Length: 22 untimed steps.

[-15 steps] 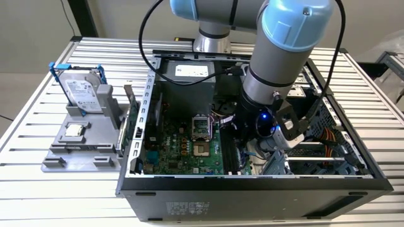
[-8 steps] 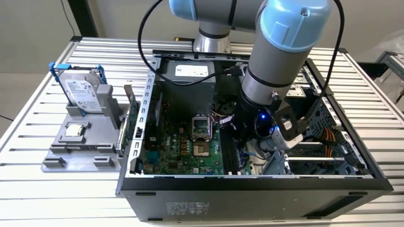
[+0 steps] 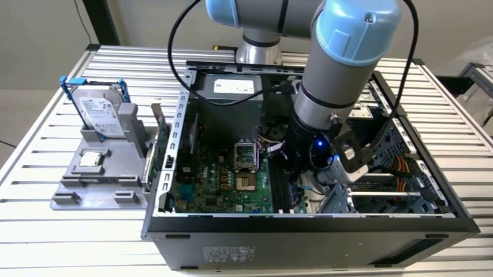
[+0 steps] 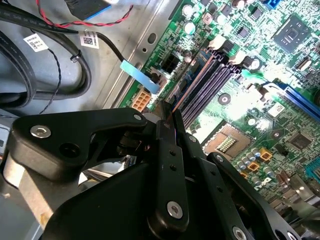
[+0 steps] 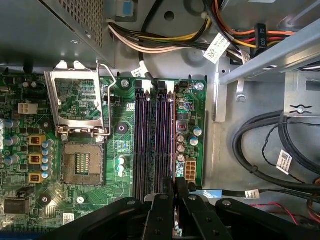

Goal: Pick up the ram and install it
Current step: 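Insert the ram into the slot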

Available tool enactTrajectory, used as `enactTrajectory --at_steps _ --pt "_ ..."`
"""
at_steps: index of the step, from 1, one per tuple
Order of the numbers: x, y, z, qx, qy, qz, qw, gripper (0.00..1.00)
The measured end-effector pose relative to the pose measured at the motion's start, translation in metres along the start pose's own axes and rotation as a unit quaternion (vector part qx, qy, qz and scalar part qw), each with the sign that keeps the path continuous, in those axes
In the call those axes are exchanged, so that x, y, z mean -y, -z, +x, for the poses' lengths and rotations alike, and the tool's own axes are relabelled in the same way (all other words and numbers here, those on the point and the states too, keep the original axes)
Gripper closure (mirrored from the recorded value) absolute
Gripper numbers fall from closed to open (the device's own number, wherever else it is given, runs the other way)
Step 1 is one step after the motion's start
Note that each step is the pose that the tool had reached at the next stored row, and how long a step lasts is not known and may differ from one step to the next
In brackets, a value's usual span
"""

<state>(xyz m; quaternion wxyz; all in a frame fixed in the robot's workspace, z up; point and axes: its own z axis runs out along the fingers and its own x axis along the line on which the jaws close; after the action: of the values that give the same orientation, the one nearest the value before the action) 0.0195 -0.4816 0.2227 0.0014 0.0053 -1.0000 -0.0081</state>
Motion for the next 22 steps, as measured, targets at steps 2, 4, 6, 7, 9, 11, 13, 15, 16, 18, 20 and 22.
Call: enactTrajectory --at_steps 2,4,6,7,9,11,13,15,16,18,20,22 --pt "0.0000 -0.0005 0.0003 0.0000 0.000 -0.0001 1.0000 1.00" --pt "0.0000 -0.0008 0.0007 0.0000 0.000 0.0000 1.0000 1.00" --pt "0.0000 -0.0009 0.0009 0.0000 0.000 0.0000 1.0000 1.00" --pt "0.0000 -0.0009 0.0010 0.0000 0.000 -0.0001 1.0000 1.00" --pt "0.0000 -0.0010 0.0011 0.0000 0.000 -0.0001 1.0000 1.00" --pt "0.0000 -0.0012 0.0012 0.0000 0.000 -0.0001 1.0000 1.00" --pt "0.0000 -0.0013 0.0013 -0.0001 0.000 -0.0001 1.0000 1.00" --pt "0.0000 -0.0015 0.0013 -0.0002 0.001 -0.0001 1.0000 1.00" --pt "0.0000 -0.0016 0.0014 -0.0003 0.001 -0.0002 1.0000 1.00" --pt "0.0000 -0.0018 0.0014 -0.0004 0.001 -0.0001 1.0000 1.00" --pt "0.0000 -0.0021 0.0014 -0.0006 0.001 -0.0001 1.0000 1.00" --pt "0.0000 -0.0024 0.0013 -0.0009 0.001 0.0004 1.0000 1.00"
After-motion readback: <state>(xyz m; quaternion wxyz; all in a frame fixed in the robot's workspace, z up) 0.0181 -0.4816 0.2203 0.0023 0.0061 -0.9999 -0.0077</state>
